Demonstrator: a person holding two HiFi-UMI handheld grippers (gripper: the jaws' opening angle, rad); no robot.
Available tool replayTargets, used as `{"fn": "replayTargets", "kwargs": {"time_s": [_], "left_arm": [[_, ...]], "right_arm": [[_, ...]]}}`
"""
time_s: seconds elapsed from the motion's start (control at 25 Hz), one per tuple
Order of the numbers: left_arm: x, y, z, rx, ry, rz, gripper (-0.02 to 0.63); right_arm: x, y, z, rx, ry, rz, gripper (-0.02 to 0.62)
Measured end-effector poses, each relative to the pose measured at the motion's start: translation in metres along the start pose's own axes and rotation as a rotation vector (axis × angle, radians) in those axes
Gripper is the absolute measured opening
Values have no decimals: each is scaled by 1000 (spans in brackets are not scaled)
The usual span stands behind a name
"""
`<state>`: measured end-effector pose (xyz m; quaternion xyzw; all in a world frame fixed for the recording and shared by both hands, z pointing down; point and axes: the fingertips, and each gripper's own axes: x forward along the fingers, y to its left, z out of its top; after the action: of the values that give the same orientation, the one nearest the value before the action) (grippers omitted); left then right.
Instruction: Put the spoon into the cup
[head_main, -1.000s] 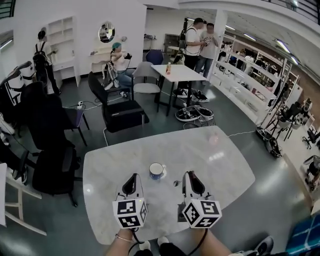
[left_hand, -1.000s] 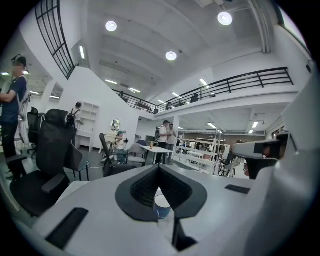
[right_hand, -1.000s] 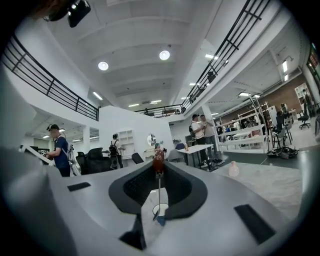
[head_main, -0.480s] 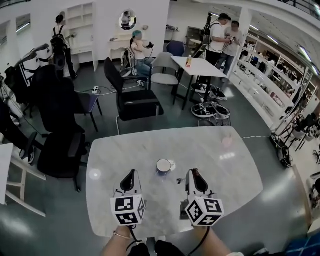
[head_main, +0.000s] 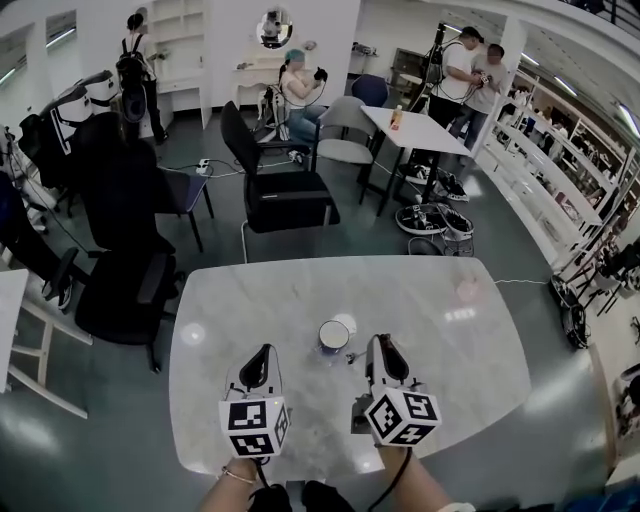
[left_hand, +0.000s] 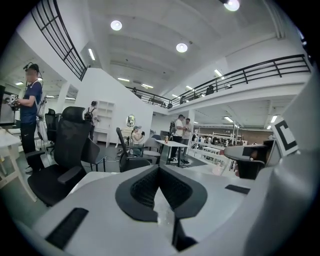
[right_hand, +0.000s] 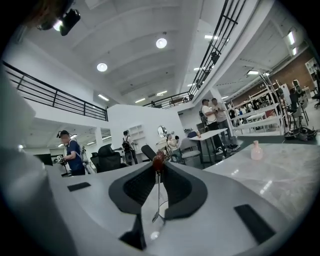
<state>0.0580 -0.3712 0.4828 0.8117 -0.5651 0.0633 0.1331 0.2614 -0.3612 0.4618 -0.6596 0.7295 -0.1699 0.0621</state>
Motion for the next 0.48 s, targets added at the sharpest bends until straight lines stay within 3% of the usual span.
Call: {"fn": "replayTargets", "kwargs": {"time_s": [0.48], "left_arm": [[15,9,-22,18,41,26,15]], "right_arm": [[50,-17,-34,29,29,5,66]]}}
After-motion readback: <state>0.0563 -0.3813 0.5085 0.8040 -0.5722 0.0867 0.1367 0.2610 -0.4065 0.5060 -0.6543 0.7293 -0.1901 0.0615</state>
